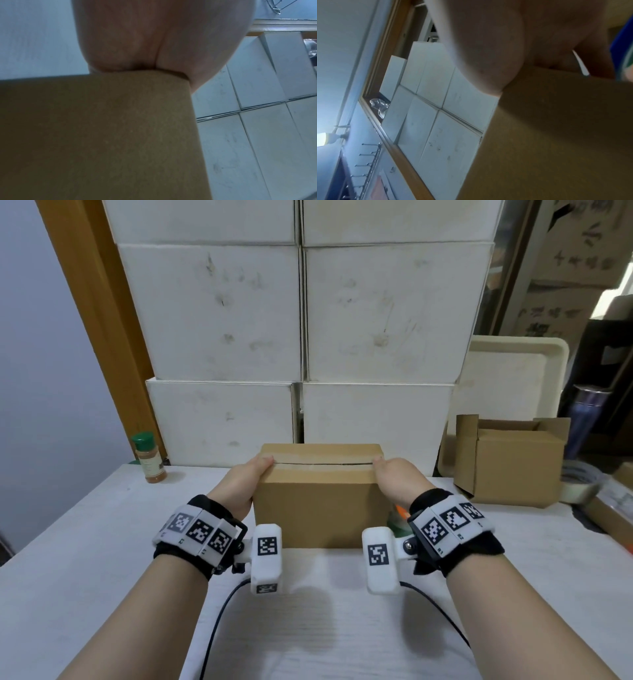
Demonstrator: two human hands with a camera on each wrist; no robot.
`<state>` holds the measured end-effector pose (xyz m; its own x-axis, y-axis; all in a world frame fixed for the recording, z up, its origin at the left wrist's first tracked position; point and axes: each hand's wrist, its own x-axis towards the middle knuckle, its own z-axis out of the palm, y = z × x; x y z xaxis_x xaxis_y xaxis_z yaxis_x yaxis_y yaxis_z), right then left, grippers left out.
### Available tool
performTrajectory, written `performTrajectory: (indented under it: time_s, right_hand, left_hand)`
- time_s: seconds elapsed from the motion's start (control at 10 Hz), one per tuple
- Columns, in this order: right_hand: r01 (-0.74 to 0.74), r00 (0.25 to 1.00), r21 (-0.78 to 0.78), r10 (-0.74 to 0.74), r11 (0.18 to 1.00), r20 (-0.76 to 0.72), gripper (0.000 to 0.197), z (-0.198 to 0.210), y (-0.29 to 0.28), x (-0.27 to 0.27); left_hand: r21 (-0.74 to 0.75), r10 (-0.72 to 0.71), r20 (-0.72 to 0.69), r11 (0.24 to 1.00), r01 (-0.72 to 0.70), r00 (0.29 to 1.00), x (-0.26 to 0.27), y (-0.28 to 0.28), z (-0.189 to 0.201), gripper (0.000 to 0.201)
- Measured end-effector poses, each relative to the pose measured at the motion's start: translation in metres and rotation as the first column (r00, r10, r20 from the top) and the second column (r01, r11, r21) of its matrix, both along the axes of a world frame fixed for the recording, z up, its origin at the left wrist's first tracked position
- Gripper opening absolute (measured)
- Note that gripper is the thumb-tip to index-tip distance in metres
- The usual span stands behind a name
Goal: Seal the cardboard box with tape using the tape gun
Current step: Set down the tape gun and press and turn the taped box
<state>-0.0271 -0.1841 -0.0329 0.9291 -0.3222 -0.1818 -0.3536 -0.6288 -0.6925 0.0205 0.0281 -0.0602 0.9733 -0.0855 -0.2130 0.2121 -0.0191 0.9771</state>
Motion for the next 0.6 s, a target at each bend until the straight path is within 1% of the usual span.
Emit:
performTrajectory:
  time_s: [0.1,0.2,0.3,0.4,0.5,0.6]
  right_hand:
    - [-0.044,0.997,-0.052,0.04,0.998,-0.069,0.044,0.007,-0.001,0.0]
    - [-0.104,0.989,-0.086,0.094,0.991,-0.115,0.045,0.01,-0.003,0.001]
    - [-0.14,0.978,-0.072,0.127,0.987,-0.168,0.045,0.016,-0.006,-0.001]
    - [-0.172,0.97,-0.076,0.155,0.982,-0.186,0.048,0.021,-0.009,-0.004]
    - [-0.14,0.976,-0.101,0.12,0.985,-0.179,0.045,0.024,-0.009,-0.005]
    - [-0.13,0.981,-0.2,0.097,0.971,-0.167,0.042,0.028,-0.004,-0.008]
  left_hand:
    - [0.015,-0.003,-0.017,1.0,0.004,1.0,0.002,0.001,0.001,0.031]
    - [0.044,0.003,-0.041,0.999,-0.001,0.999,0.006,0.004,0.0,0.042]
    - [0.086,-0.014,-0.097,0.996,0.022,0.995,0.008,0.007,0.0,0.048]
    - [0.107,-0.034,-0.124,0.993,0.047,0.992,0.007,0.006,0.004,0.036]
    - [0.168,-0.015,-0.126,0.985,0.036,0.992,0.008,0.004,0.006,0.037]
    - [0.327,0.0,-0.107,0.944,0.035,0.994,0.006,0.003,0.013,0.057]
